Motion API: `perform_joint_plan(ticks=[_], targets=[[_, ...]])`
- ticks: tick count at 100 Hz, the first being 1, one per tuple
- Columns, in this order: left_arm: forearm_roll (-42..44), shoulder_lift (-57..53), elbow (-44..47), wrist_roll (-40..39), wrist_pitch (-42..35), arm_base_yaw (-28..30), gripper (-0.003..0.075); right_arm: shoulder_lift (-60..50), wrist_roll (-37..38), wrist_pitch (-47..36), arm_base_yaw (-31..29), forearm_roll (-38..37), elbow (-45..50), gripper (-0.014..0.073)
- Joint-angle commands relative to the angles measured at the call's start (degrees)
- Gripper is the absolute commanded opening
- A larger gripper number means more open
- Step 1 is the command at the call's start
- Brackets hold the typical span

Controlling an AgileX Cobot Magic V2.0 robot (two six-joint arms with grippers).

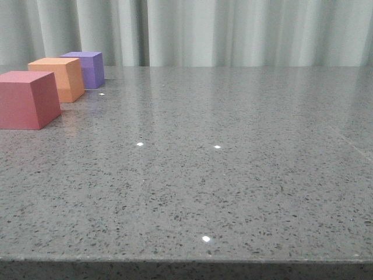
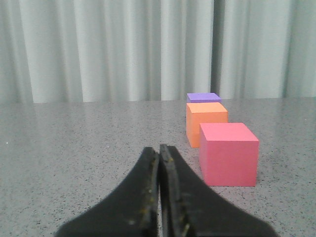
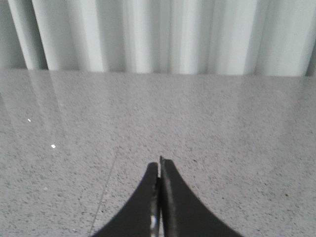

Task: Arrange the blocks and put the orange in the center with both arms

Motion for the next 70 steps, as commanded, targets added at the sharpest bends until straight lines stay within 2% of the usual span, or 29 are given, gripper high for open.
perform_joint_plan(ticks=[1, 41, 70], targets=[[0.1, -2.2, 2.4, -0.2, -4.9, 0.0, -0.0020, -3.2, -2.0, -8.1, -0.3, 2.0, 1.5, -0.0110], [0.1, -2.2, 2.4, -0.2, -4.9, 0.0, -0.0020, -19.4, -2.0, -22.4, -0.3, 4.0, 19.5, -0.0110], [0.1, -2.2, 2.4, -0.2, -4.6, 0.0, -0.0020, -19.1, -1.9, -21.0, -0.3, 4.0, 19.4, -0.0110]])
